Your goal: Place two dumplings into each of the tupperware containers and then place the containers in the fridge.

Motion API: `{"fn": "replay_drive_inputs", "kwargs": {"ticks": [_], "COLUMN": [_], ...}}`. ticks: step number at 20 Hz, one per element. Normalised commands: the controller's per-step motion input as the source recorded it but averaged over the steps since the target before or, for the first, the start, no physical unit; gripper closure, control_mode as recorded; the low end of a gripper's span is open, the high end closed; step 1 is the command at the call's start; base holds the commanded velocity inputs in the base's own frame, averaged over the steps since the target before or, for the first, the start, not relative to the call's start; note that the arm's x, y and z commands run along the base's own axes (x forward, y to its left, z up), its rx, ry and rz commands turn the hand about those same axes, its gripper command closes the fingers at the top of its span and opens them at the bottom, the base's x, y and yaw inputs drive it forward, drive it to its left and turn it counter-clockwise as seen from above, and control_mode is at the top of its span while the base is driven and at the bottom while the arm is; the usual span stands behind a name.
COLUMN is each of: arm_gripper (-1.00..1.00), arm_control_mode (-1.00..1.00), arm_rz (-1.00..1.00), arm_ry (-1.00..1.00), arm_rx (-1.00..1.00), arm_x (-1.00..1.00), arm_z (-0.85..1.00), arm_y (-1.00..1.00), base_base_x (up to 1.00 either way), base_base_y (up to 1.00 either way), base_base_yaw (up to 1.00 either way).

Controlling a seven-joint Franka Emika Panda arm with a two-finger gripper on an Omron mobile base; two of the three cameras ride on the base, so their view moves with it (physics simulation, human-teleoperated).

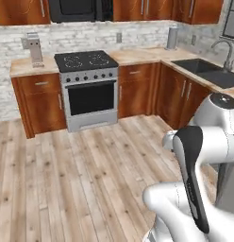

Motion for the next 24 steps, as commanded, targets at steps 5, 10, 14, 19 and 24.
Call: {"fn": "replay_drive_inputs", "kwargs": {"ticks": [5, 10, 14, 19, 24], "arm_gripper": [-1.0, -1.0, -1.0, -1.0, -1.0], "arm_control_mode": [1.0, 1.0, 1.0, 1.0, 1.0], "arm_rz": [0.0, 0.0, 0.0, 0.0, 0.0], "arm_ry": [0.0, 0.0, 0.0, 0.0, 0.0], "arm_rx": [0.0, 0.0, 0.0, 0.0, 0.0], "arm_x": [0.0, 0.0, 0.0, 0.0, 0.0], "arm_z": [0.0, 0.0, 0.0, 0.0, 0.0], "arm_y": [0.0, 0.0, 0.0, 0.0, 0.0], "base_base_x": [0.44, 1.0, 0.99, 0.99, 1.0], "base_base_y": [0.35, 0.38, 0.32, 0.09, 0.08], "base_base_yaw": [0.77, 0.49, 0.61, 0.6, 0.48]}}
